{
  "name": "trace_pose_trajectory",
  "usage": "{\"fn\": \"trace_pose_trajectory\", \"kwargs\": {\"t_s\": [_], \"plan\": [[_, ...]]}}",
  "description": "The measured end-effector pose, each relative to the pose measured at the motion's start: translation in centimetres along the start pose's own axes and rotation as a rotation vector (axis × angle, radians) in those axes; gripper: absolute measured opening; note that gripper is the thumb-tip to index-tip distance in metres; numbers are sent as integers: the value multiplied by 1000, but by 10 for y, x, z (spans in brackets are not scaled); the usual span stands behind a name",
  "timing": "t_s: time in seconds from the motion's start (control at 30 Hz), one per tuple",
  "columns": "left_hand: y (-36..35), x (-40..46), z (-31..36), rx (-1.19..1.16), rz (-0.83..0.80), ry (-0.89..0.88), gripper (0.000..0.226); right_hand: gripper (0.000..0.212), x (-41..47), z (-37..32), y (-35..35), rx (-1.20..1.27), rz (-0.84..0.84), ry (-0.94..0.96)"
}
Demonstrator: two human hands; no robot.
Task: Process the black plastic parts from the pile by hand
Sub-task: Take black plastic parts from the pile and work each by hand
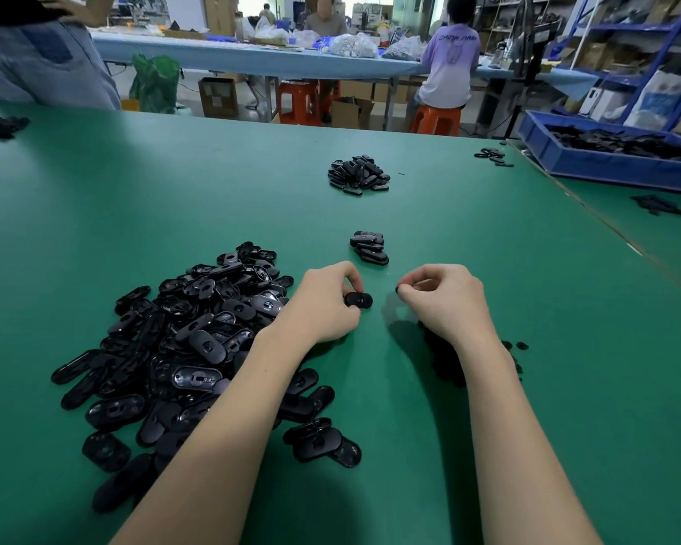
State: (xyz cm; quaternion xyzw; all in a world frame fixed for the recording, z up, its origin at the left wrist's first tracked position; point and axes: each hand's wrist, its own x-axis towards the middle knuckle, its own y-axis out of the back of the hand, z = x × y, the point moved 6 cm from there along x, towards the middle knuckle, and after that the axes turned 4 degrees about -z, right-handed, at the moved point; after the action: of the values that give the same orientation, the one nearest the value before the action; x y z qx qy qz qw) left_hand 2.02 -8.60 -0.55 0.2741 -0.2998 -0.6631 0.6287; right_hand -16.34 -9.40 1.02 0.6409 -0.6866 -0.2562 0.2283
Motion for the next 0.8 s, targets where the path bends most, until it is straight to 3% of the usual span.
{"fn": "trace_pose_trajectory", "kwargs": {"t_s": [0.23, 0.5, 0.63, 0.8], "plan": [[6, 0, 0, -226, 92, 132, 6, 6, -3, -3, -22, 294, -235, 10], [5, -1, -4, -523, 43, 172, 19, 7, -1, -3, -25, 418, -236, 7], [4, -1, -3, -628, 39, 156, 10, 7, 0, -4, -25, 449, -228, 29], [9, -2, 1, -485, 94, 62, 24, 10, 0, -4, -28, 376, -199, 43]]}}
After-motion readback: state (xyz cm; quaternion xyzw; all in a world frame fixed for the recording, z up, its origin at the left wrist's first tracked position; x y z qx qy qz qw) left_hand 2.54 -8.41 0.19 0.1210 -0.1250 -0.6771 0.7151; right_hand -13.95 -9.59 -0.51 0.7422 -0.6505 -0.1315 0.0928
